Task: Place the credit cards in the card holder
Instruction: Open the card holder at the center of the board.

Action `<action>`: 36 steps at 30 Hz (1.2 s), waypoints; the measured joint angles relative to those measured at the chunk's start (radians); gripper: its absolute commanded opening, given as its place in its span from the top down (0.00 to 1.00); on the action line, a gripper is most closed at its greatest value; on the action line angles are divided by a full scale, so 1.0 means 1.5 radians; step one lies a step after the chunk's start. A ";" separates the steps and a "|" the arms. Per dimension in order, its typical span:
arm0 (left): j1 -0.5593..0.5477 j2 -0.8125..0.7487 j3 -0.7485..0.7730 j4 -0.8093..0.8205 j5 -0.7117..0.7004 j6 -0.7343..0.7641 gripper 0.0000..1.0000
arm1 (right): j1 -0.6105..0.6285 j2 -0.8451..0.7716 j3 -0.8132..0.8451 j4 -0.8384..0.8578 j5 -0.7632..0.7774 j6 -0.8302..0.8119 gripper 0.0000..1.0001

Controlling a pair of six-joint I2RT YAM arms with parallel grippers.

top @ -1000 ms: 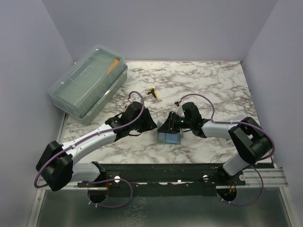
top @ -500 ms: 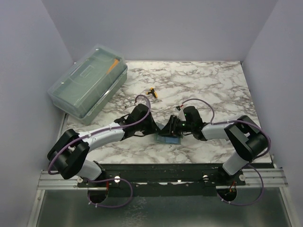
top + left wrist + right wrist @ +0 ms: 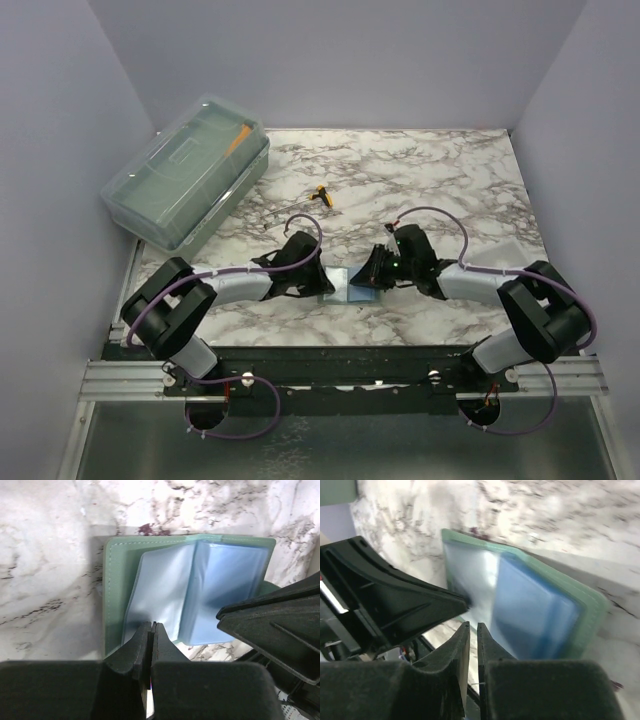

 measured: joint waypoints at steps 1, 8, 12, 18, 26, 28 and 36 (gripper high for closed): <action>0.000 0.001 -0.004 0.000 -0.004 -0.001 1.00 | -0.002 0.000 -0.008 0.004 0.010 0.001 0.86; 0.020 0.010 -0.026 0.041 0.004 -0.025 1.00 | -0.022 -0.003 -0.081 0.043 0.051 0.032 0.86; 0.025 0.008 -0.037 0.061 0.011 -0.029 1.00 | 0.006 -0.001 -0.014 -0.061 0.115 0.011 0.81; 0.028 -0.003 -0.044 0.056 0.011 -0.026 1.00 | 0.101 0.066 0.208 -0.277 0.279 -0.052 0.68; 0.050 -0.023 -0.063 0.053 0.012 -0.026 1.00 | 0.104 0.024 0.193 -0.378 0.340 -0.068 0.55; 0.055 -0.030 -0.068 0.053 0.012 -0.025 1.00 | 0.104 0.007 0.163 -0.393 0.344 -0.061 0.55; 0.062 -0.031 -0.071 0.054 0.017 -0.024 1.00 | 0.100 0.002 0.122 -0.383 0.349 -0.060 0.74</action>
